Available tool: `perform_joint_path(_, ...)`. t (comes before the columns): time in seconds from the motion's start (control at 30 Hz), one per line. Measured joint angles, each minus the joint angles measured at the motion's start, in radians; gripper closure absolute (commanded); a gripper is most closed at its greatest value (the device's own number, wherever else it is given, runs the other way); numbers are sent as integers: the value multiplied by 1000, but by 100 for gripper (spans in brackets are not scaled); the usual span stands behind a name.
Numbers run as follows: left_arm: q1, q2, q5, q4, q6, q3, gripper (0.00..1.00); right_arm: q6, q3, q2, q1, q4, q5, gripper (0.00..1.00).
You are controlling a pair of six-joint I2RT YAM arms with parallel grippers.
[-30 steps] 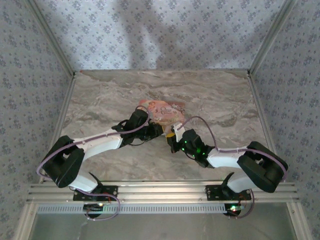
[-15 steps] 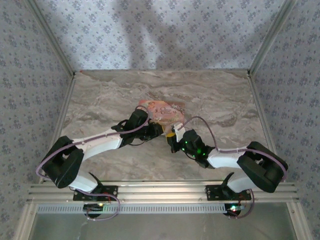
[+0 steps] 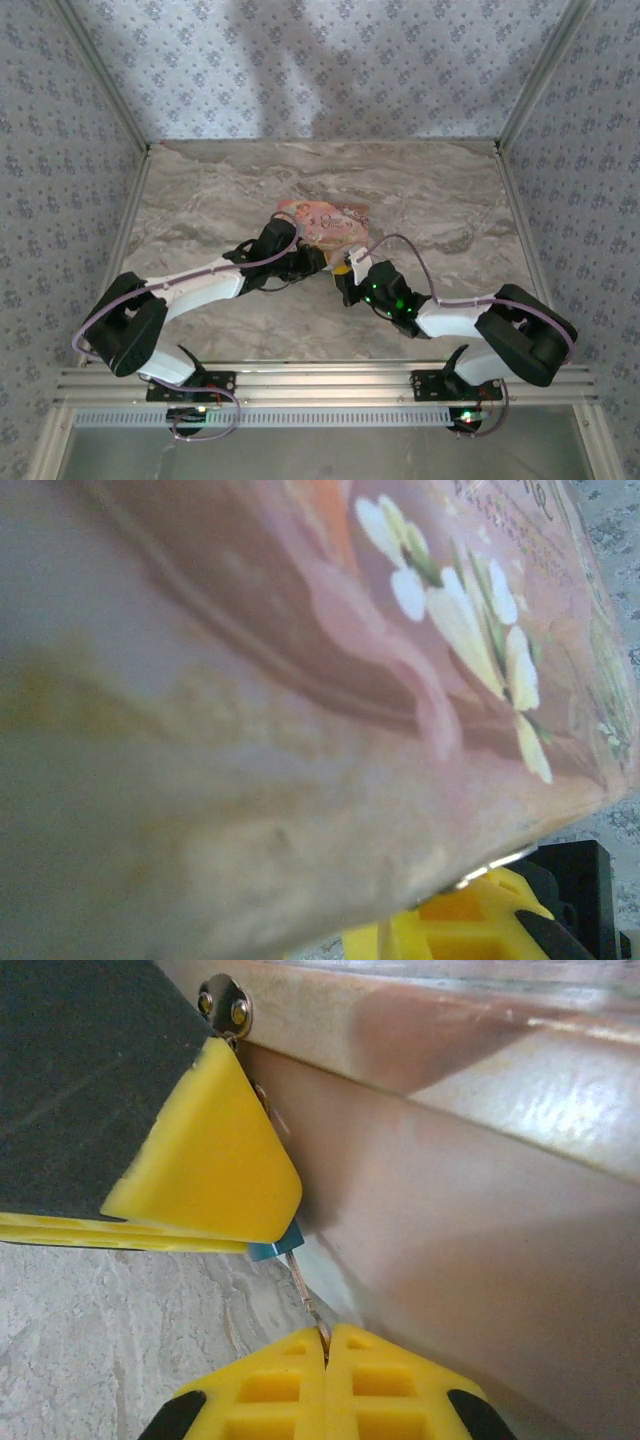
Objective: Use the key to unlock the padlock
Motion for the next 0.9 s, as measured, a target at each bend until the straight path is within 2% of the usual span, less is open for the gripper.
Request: perform_joint_path(0.9, -1, -6, 3, -13, -26, 23, 77, -29, -22, 1, 3, 76, 28, 100)
